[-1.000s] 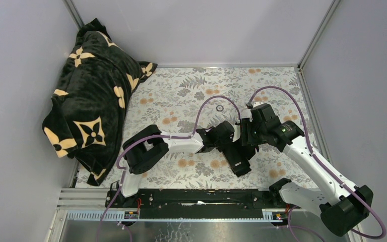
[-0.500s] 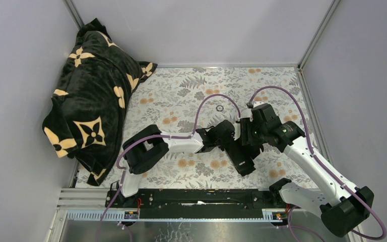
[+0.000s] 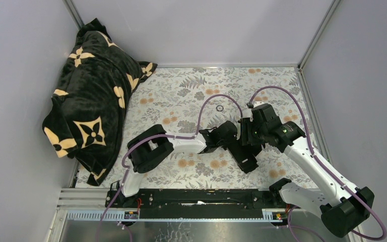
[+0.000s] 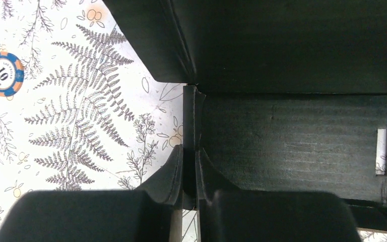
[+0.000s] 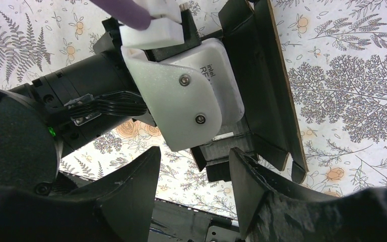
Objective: Fold the paper box
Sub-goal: Fold the paper box at the center of the board.
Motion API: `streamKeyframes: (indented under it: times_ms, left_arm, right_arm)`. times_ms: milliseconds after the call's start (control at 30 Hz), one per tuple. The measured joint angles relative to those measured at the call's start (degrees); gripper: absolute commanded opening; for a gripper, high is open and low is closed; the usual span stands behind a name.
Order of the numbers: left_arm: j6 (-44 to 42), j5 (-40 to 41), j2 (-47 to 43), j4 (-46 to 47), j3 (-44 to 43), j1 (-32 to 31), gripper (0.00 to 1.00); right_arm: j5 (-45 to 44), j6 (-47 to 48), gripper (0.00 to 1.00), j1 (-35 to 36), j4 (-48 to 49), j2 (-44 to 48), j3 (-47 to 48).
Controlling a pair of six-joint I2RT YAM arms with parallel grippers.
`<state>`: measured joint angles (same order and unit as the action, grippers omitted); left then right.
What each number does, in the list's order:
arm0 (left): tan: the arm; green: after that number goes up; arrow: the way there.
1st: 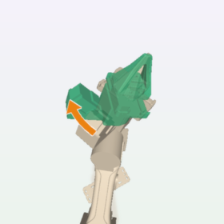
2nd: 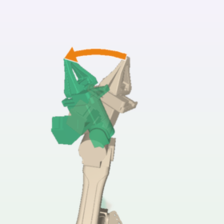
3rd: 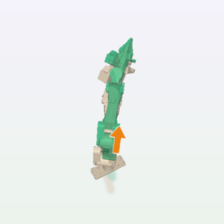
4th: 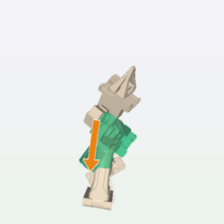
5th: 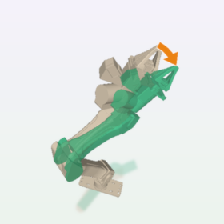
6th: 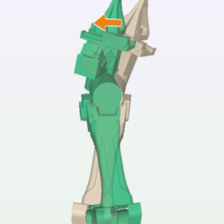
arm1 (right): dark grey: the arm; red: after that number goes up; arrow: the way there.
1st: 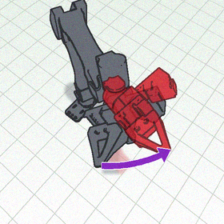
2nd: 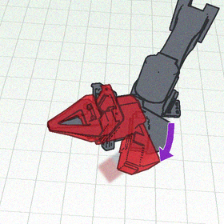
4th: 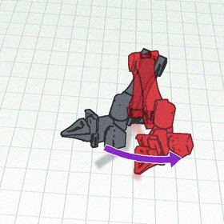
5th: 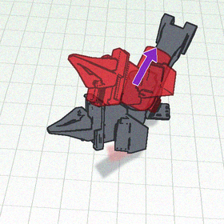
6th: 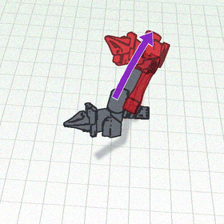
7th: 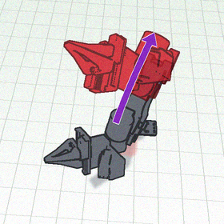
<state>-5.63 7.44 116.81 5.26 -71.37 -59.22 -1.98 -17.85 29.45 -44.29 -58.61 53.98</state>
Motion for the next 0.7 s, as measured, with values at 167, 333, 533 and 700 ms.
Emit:
streamKeyframes:
  times_ms: [167,333,533,700]
  left_arm:
    - [-0.9,4.0,0.7,1.2,0.0,-1.0,0.09]
    - [-2.3,8.5,1.1,1.6,0.0,-2.2,0.09]
    - [-4.2,14.4,1.2,1.6,0.3,-4.1,0.09]
    - [-4.8,18.4,1.2,2.5,2.1,-4.8,0.09]
  right_arm:
    - [0.0,0.0,0.6,0.0,0.0,0.0,0.0]
    - [0.0,0.1,0.6,0.0,0.0,0.0,0.1]
    - [-0.1,0.4,0.6,0.0,0.0,0.0,0.2]
    - [-0.5,0.5,0.6,0.0,-0.3,0.0,0.8]
